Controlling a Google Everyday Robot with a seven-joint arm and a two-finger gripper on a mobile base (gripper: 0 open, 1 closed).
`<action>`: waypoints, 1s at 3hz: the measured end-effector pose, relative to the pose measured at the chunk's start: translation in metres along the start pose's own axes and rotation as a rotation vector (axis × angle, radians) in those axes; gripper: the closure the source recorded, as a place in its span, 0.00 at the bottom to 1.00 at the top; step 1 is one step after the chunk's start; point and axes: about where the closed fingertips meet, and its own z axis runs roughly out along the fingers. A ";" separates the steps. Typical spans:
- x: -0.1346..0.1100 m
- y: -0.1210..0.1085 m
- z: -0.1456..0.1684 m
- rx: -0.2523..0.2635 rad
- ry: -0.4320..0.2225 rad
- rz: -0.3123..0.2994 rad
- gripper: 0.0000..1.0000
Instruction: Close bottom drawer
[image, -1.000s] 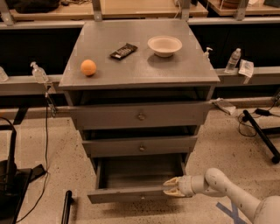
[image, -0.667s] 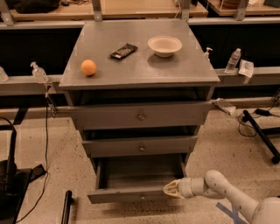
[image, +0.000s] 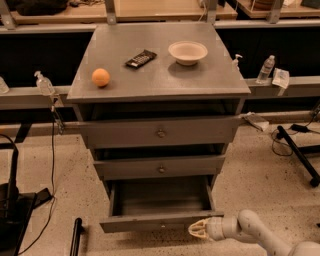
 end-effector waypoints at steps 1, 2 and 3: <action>0.018 0.018 0.009 -0.003 -0.031 -0.004 1.00; 0.034 0.028 0.018 0.002 -0.039 -0.016 1.00; 0.045 0.026 0.027 0.033 -0.032 -0.023 1.00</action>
Offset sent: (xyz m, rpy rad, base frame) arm -0.0269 -0.0054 -0.0630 0.0347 -0.0419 0.0055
